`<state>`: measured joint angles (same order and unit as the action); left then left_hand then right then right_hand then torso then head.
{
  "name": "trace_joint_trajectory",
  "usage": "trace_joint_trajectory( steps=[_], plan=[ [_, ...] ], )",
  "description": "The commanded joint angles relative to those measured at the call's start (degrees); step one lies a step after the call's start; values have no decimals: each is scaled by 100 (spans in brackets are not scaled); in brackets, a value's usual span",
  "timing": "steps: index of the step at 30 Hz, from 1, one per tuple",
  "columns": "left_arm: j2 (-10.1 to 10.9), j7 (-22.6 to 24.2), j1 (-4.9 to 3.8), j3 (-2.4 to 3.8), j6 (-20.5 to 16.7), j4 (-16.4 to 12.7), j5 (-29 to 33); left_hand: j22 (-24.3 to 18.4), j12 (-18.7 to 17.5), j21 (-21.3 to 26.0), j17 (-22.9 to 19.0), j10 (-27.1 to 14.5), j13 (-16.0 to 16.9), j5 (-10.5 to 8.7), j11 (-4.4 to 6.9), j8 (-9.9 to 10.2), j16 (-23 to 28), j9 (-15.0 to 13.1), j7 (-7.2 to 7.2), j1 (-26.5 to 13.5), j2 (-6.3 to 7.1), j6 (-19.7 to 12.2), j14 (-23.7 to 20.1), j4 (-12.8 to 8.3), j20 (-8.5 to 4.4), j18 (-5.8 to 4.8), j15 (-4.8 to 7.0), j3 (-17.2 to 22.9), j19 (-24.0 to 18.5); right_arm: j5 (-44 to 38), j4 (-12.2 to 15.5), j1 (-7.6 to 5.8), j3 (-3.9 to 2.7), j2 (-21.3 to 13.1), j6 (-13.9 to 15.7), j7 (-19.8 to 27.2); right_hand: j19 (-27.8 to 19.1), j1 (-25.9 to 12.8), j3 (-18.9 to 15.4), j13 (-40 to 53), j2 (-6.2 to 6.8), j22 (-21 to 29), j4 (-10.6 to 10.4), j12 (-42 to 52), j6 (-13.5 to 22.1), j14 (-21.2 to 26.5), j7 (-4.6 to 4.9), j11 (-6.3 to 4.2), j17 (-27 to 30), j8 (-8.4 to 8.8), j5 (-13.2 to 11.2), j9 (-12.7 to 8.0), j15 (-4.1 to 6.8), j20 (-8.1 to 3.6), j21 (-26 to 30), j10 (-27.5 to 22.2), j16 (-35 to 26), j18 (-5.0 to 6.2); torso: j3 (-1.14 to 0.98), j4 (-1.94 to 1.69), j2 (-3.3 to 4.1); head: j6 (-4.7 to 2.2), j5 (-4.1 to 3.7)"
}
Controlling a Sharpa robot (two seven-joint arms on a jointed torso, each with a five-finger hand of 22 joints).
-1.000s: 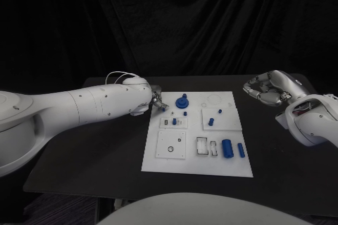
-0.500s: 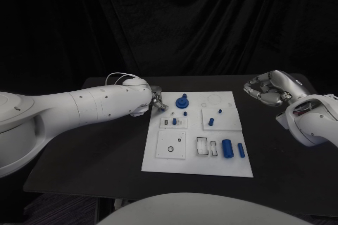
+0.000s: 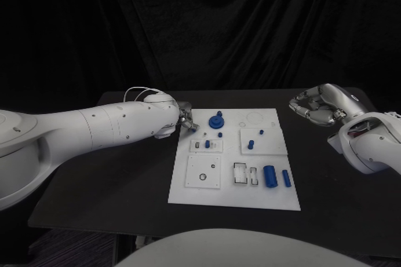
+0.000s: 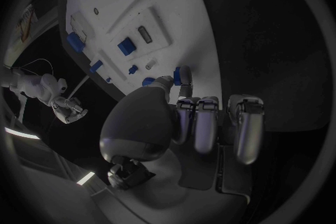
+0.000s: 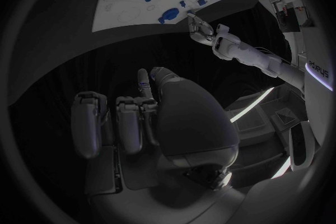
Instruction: Assemble the parts on the task board
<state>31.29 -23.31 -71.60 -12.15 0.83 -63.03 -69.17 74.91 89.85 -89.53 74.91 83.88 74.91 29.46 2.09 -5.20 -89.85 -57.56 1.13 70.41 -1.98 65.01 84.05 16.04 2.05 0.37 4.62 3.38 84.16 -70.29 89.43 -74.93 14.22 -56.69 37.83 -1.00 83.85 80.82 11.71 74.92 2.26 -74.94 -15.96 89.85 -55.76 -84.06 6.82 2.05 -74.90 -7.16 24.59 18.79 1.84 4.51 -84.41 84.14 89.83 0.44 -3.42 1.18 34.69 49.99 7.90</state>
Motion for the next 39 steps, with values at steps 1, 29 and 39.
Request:
trace_joint_trajectory(
  steps=[1, 29, 39],
  plan=[
    [74, 66, 12, 5, -343, -159, 13, 1485, 15, 11, 1509, 612, 1509, -107, 49, -32, -15, -19, -2, 135, 4, 39, 595, -21, -50, -19, 42, 126, 541, -17, 22, 13, -3, -21, -33, -86, 271, 39, 32, 1508, 10, -1299, 5, 15, -34, -594, -12, 27, -1510, 22, 37, -8, -41, 37, 19, 586, 17, 112, 0, 4, 1, 1, 2],
    [1185, -389, 49, 4, -1572, -2031, 587, 1465, 15, 61, 1509, 612, 1509, -359, 77, -133, -15, -90, -13, 243, 350, 21, 595, -37, -87, -4, 74, 1002, 508, -17, 21, 16, -3, -63, -21, -120, 270, 53, 40, 1508, 12, -1298, 13, 15, -39, -594, -12, 26, -1510, 22, 42, -8, -41, 37, 20, 586, 17, 113, -5, -3, -11, 1, 34],
    [1345, -395, 313, 4, -1977, -2249, 415, 1461, 15, 71, 1509, 612, 1509, -368, 79, -141, -15, -95, -13, 225, 353, 27, 595, -29, -88, 0, 75, 1046, 501, -17, 12, 17, -3, -57, -2, -119, 270, 53, 40, 1508, 12, -1298, 13, 15, -39, -594, -12, 26, -1510, 22, 42, -8, -41, 37, 20, 586, 17, 113, 1, -8, -16, 1, 11]
  ],
)
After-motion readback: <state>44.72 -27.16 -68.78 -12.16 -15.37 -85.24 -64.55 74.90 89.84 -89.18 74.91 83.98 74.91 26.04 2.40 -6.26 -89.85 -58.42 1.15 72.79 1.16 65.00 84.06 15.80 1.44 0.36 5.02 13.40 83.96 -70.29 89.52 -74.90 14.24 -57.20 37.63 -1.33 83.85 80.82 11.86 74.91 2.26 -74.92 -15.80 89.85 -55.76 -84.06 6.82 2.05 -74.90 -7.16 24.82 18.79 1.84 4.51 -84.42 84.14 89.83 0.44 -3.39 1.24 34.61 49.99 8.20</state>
